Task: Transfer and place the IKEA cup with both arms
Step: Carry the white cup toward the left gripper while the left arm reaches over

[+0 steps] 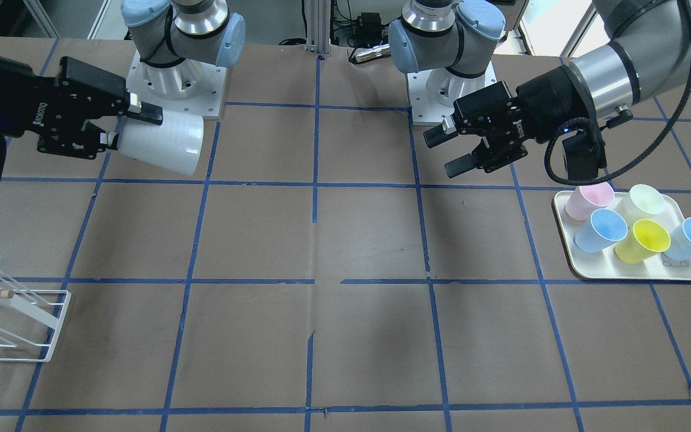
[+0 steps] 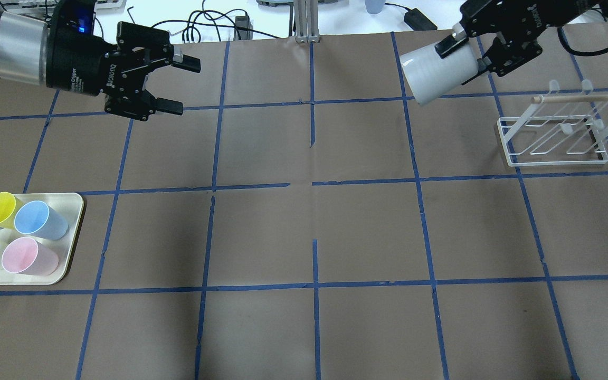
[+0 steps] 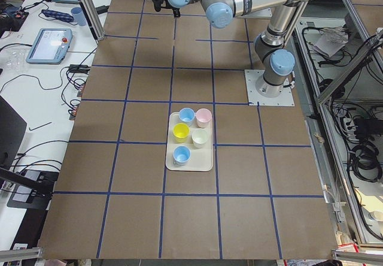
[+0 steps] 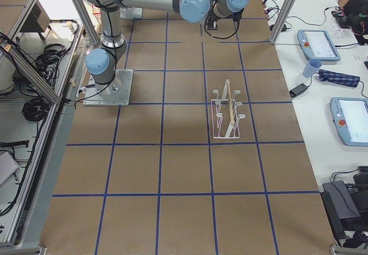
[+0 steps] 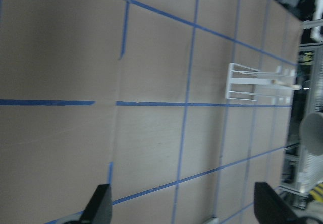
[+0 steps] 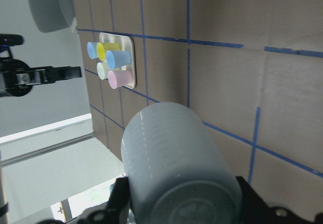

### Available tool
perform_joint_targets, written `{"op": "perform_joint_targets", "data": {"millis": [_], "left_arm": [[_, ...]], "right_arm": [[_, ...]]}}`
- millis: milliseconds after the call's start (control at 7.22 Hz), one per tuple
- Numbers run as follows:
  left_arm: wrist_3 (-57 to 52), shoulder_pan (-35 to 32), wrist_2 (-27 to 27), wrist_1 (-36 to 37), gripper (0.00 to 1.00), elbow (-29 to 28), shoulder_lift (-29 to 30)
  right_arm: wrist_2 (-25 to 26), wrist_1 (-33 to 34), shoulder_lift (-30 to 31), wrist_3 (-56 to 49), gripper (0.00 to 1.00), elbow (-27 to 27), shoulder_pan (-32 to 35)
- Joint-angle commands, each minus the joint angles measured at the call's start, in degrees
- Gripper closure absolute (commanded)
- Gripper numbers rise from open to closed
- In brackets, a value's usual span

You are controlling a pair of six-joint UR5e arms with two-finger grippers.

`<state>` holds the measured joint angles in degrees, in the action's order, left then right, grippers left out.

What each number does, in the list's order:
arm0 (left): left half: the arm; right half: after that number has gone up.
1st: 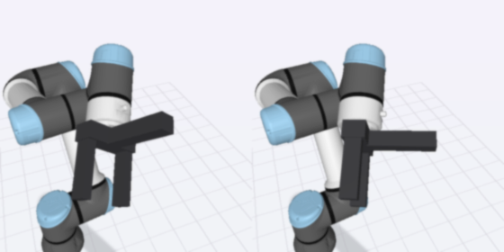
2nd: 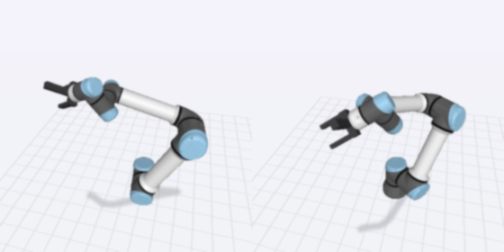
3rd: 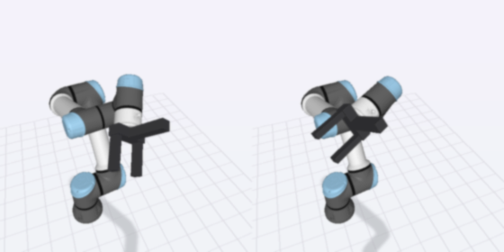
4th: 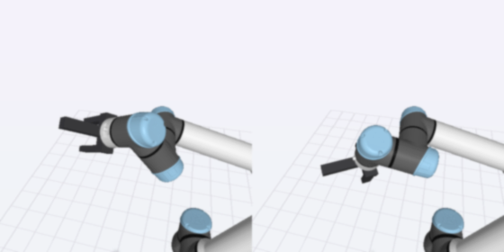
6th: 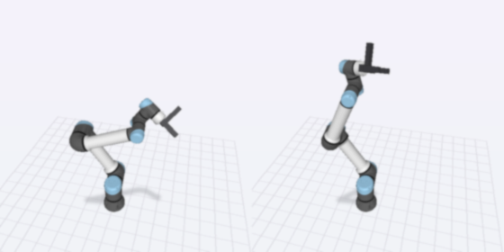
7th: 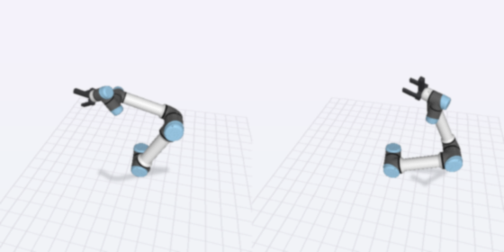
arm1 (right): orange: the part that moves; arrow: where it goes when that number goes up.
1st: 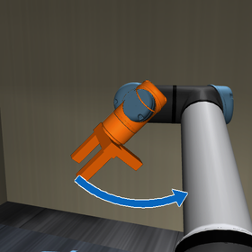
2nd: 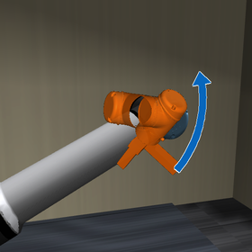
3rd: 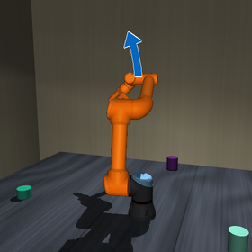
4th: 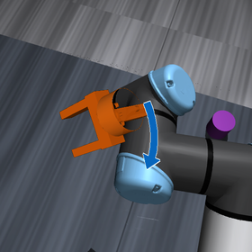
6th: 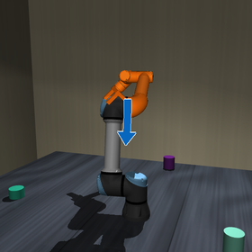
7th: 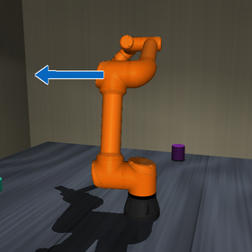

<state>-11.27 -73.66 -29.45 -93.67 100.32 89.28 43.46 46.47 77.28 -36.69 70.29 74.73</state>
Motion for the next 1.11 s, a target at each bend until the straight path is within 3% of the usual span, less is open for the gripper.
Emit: {"op": "perform_joint_targets", "data": {"millis": [0, 139, 554, 970], "left_arm": [[-0.16, -0.17, 13.14, 5.04, 0.0, 7.13, 1.07], [1.06, -1.3, 20.15, 8.73, 0.0, 10.13, 1.42], [3.01, -8.86, 31.45, 12.45, 0.0, 10.95, 3.0], [2.83, -9.39, 33.04, 15.25, 0.0, 12.35, 3.79]], "right_arm": [[-9.94, -2.61, 0.16, -0.49, 0.66, 0.37, 3.3], [-13.81, -2.62, 0.15, -0.32, 0.66, 0.81, 5.32], [-21.02, -2.7, 1.11, -0.49, 0.66, 3.79, 7.71], [-22.37, -2.62, 1.82, -0.49, 0.66, 4.33, 9.29]]}}
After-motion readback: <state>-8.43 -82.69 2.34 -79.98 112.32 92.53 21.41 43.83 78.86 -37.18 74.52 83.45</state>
